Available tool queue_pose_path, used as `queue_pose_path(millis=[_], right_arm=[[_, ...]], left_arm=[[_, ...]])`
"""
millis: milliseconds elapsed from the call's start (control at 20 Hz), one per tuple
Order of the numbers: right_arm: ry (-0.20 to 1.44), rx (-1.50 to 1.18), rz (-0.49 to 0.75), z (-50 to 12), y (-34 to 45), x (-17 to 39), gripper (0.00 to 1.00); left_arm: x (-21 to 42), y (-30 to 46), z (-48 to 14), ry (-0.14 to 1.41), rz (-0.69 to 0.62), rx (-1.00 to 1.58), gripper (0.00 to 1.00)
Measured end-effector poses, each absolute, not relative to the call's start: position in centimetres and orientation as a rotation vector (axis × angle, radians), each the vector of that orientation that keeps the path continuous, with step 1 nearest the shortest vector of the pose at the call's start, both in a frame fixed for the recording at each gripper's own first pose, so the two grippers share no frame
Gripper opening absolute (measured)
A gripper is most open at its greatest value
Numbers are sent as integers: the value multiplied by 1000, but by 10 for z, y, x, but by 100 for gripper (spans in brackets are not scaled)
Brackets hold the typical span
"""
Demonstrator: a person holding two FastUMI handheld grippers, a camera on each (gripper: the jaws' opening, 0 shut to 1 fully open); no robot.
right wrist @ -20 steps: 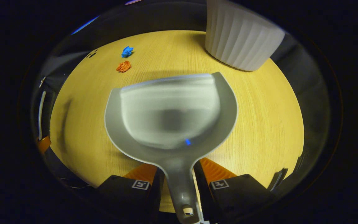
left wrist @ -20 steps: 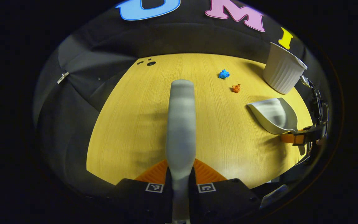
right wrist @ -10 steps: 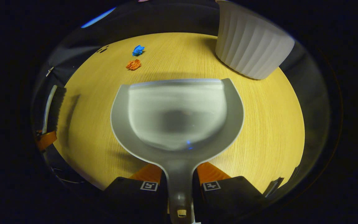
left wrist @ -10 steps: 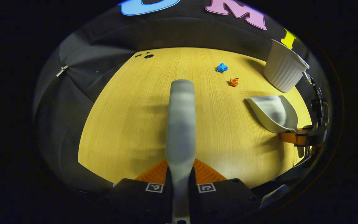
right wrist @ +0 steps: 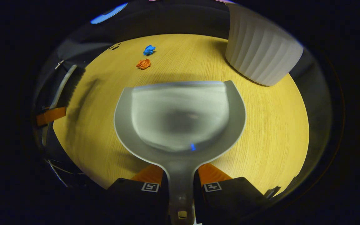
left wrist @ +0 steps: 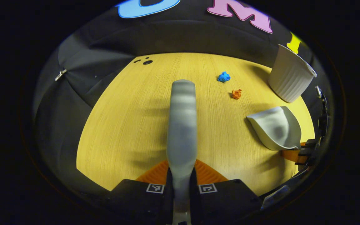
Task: Pick up the small broom and dustpan from the desktop, sweep the trash into the dustpan with the broom, and then empty the trash into the garbage bin.
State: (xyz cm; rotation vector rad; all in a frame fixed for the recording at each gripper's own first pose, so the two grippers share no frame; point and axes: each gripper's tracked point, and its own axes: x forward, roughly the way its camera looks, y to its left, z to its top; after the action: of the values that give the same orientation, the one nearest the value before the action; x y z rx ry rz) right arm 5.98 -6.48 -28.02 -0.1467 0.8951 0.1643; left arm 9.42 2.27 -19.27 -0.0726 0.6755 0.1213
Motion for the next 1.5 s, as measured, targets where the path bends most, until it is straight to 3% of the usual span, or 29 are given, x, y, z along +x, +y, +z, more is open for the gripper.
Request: queue_pose_path(millis=[450, 500, 550, 600, 650, 900, 950, 1000, 1050, 1150, 1200, 1350, 1400, 1500], right_arm=[[872, -140, 226, -256, -87, 56, 37], [869, -154, 236, -254, -89, 57, 33], [865, -172, 246, -253, -90, 58, 37], [861, -193, 257, -251, -92, 59, 37], [858, -214, 267, -251, -93, 60, 37], [885, -277, 301, -262, -94, 62, 37], [890, -288, 307, -265, -94, 61, 40], [896, -296, 314, -266, -92, 62, 34], [900, -304, 323, -269, -90, 62, 34], [908, -327, 335, -270, -92, 59, 40], [914, -340, 341, -270, -93, 58, 34], [918, -347, 353, -274, -93, 57, 37], [917, -350, 354, -275, -93, 58, 34], [917, -354, 357, -276, -94, 57, 37]], left_arm=[[215, 18, -162, 682, 17, 6, 22], [233, 19, -158, 688, 2, 29, 25], [251, 20, -156, 695, -15, 61, 25], [268, 22, -154, 701, -27, 102, 22], [284, 22, -152, 705, -40, 139, 29], [339, 10, -148, 735, -153, 379, 26], [344, 2, -148, 730, -188, 407, 25], [349, -8, -148, 716, -213, 418, 25], [350, -15, -148, 712, -238, 425, 25], [347, -25, -150, 723, -288, 456, 26], [344, -29, -152, 724, -318, 483, 26], [319, -47, -166, 756, -436, 554, 23], [308, -53, -171, 768, -472, 577, 23], [289, -67, -181, 772, -529, 625, 26]])
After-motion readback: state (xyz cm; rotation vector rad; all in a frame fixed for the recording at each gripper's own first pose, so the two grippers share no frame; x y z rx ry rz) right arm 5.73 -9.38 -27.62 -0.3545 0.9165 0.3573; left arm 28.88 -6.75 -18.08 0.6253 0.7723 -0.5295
